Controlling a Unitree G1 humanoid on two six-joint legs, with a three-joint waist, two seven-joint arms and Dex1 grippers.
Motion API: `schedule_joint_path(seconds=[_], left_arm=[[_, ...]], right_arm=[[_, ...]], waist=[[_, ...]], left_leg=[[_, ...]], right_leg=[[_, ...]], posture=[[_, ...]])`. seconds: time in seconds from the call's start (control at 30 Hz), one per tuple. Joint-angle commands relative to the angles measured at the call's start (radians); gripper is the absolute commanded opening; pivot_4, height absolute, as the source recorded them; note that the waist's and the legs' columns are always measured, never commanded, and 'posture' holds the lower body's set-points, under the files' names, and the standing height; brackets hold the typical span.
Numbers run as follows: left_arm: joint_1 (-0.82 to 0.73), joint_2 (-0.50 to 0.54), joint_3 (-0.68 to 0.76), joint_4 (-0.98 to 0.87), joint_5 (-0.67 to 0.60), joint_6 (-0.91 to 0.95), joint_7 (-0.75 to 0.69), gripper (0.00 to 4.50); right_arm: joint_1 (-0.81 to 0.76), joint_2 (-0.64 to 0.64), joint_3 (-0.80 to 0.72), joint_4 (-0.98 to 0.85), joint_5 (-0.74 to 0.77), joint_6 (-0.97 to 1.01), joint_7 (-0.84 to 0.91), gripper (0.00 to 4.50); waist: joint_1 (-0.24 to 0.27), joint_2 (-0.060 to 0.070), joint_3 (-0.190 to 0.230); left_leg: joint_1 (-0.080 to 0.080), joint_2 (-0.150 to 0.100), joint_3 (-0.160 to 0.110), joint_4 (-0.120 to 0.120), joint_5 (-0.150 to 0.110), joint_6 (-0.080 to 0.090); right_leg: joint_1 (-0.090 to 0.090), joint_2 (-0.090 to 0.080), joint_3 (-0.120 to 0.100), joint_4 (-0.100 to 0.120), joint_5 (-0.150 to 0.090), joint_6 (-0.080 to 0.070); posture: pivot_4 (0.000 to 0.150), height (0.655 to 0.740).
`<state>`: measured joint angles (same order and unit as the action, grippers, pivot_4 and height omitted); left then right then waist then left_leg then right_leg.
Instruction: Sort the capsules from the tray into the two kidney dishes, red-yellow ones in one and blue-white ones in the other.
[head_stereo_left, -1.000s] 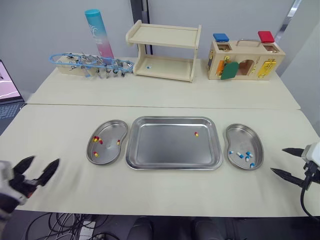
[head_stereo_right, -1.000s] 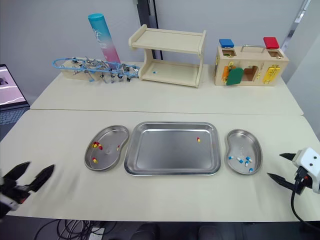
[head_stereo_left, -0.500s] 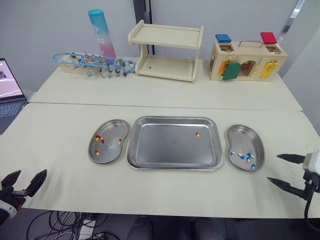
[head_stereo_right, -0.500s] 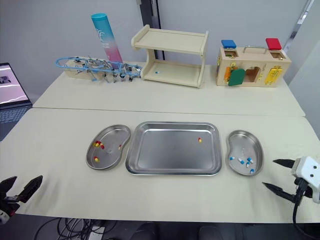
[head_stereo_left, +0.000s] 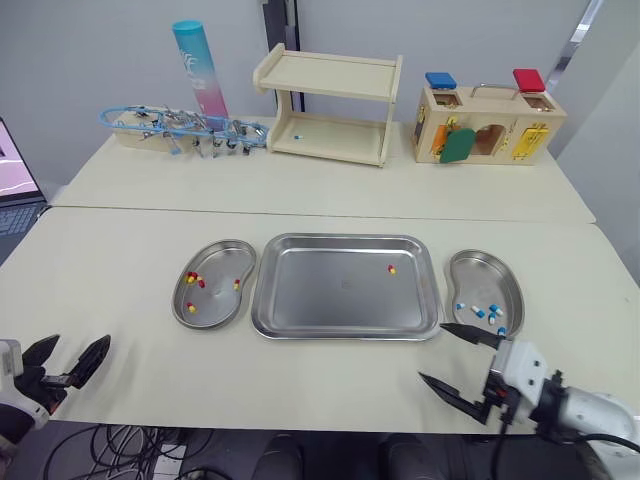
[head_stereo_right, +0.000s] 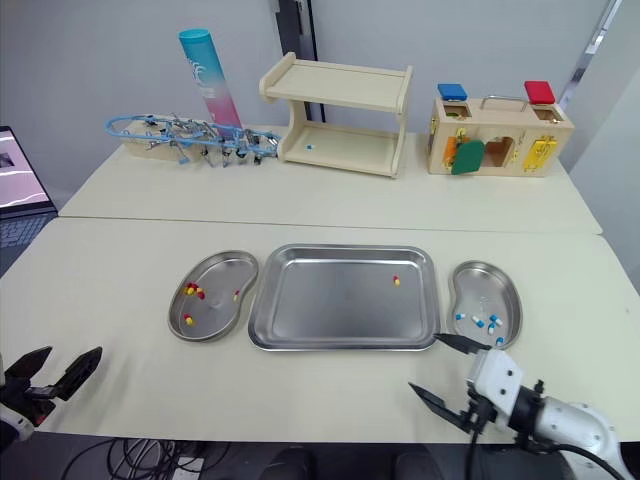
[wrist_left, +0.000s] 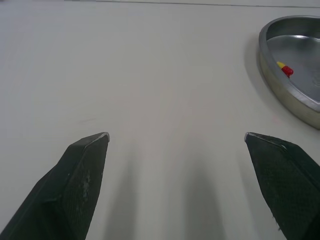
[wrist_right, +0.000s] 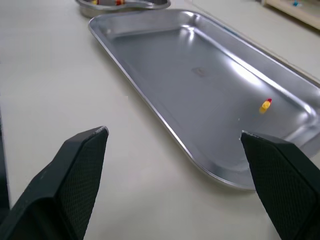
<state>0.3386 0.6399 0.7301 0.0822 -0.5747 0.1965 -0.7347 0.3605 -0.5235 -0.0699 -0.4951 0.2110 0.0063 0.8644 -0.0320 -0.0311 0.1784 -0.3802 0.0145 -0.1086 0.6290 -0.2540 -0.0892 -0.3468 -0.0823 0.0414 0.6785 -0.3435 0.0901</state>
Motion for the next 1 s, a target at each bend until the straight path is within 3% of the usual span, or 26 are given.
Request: schedule_joint_path(seconds=[0.03, 0.43, 0.77, 1.0], left_arm=[[0.002, 0.014, 0.018, -0.04, -0.009, 0.007, -0.004, 4.5], [0.002, 0.045, 0.043, -0.066, -0.013, 0.022, -0.022, 4.5], [-0.063, 0.104, -0.016, -0.168, -0.023, 0.031, -0.09, 4.5], [-0.218, 0.154, -0.249, -0.436, -0.134, 0.194, -0.163, 4.5]], right_arm=[[-0.001, 0.018, 0.039, 0.017, -0.039, -0.057, -0.043, 4.46], [-0.005, 0.037, 0.106, 0.135, -0.07, -0.18, -0.092, 4.46], [0.004, 0.048, 0.12, 0.177, -0.076, -0.239, -0.127, 4.46], [0.002, 0.058, 0.134, 0.171, -0.077, -0.245, -0.155, 4.46]], waist=[[0.001, 0.0, 0.0], [0.0, -0.001, 0.0], [0.001, -0.001, 0.0], [0.003, 0.0, 0.0]], left_leg=[[0.0, 0.0, 0.0, 0.0, 0.0, 0.0], [0.0, 0.0, 0.0, 0.0, 0.0, 0.0], [0.0, 0.0, 0.0, 0.0, 0.0, 0.0], [0.0, 0.0, 0.0, 0.0, 0.0, 0.0]], right_leg=[[0.0, 0.0, 0.0, 0.0, 0.0, 0.0], [0.0, 0.0, 0.0, 0.0, 0.0, 0.0], [0.0, 0.0, 0.0, 0.0, 0.0, 0.0], [0.001, 0.0, 0.0, 0.001, 0.0, 0.0]], posture=[[0.15, 0.74], [0.15, 0.74], [0.15, 0.74], [0.15, 0.74]])
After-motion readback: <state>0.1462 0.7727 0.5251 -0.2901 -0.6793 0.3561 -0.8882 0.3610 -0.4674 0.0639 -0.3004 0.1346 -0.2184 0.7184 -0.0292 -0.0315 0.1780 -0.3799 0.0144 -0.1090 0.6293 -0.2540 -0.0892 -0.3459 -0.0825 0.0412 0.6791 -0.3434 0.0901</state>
